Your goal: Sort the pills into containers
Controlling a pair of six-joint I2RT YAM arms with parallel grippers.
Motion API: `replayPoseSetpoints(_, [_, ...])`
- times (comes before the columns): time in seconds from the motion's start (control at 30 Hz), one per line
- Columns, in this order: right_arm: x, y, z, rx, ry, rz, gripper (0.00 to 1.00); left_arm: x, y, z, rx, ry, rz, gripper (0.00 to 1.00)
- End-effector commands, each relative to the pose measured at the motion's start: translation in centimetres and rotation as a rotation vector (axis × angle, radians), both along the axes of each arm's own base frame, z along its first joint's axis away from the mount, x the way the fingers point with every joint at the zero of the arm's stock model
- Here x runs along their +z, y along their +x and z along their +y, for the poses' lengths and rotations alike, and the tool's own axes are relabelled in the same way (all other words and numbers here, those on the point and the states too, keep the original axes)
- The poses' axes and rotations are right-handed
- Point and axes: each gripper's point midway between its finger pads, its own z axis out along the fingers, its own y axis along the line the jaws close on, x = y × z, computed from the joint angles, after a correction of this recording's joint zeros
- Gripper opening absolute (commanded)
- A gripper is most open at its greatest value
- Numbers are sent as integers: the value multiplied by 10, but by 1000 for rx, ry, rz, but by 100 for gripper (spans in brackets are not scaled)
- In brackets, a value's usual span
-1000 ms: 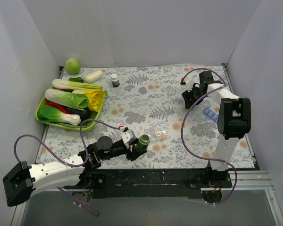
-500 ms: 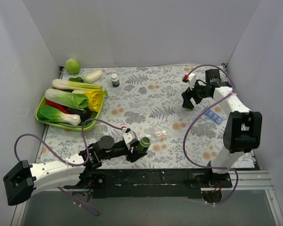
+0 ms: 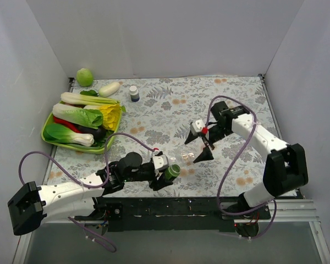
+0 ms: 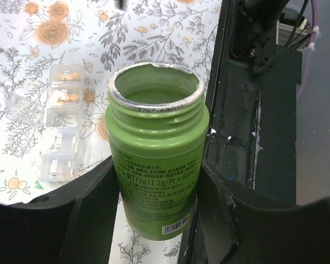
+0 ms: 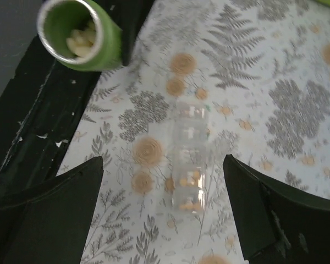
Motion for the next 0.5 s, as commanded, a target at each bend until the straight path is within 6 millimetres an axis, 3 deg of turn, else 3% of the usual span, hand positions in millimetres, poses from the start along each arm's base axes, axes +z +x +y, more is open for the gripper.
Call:
replayPoseSetpoints(0.0, [27,-52,24,179,52,-230,97,13,-3,-4,-64,-1,-34,0])
replayPoseSetpoints(0.17, [40,-70,48,177,58,-317,98,14,-4,-6,-76,3,-21,0])
replayPoseSetpoints(0.47, [17,-95,68,246,-17,-259,89,20,1,-15,-66,-11,2,0])
